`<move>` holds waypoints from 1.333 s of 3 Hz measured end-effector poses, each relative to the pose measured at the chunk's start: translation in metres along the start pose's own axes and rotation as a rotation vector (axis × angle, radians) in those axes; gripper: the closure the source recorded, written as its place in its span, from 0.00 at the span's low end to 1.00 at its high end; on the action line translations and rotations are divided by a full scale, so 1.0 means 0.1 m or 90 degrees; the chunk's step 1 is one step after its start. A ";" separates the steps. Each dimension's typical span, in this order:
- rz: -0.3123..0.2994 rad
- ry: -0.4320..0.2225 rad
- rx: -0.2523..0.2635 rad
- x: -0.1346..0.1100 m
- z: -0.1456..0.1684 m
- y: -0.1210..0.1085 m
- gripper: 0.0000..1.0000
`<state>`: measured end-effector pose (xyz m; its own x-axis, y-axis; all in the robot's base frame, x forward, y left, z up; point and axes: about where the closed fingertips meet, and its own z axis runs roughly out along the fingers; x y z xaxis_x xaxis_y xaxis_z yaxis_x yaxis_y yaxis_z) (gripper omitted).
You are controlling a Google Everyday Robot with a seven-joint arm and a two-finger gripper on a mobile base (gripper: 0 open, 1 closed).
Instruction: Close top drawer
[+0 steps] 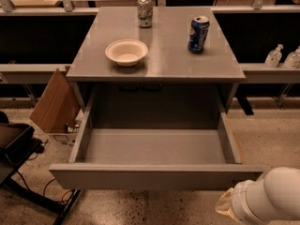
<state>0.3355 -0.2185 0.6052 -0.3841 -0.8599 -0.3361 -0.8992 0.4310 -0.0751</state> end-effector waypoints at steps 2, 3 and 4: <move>-0.030 0.000 0.051 -0.13 -0.01 -0.60 1.00; -0.058 0.005 0.084 -0.36 -0.15 -0.99 1.00; -0.073 0.004 0.097 -0.56 -0.17 -1.26 1.00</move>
Offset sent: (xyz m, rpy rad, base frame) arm 0.1261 -0.0279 0.0425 -0.0932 -0.1791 0.0410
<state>0.4667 -0.2296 0.6492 -0.2830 -0.9071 -0.3116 -0.8951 0.3665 -0.2540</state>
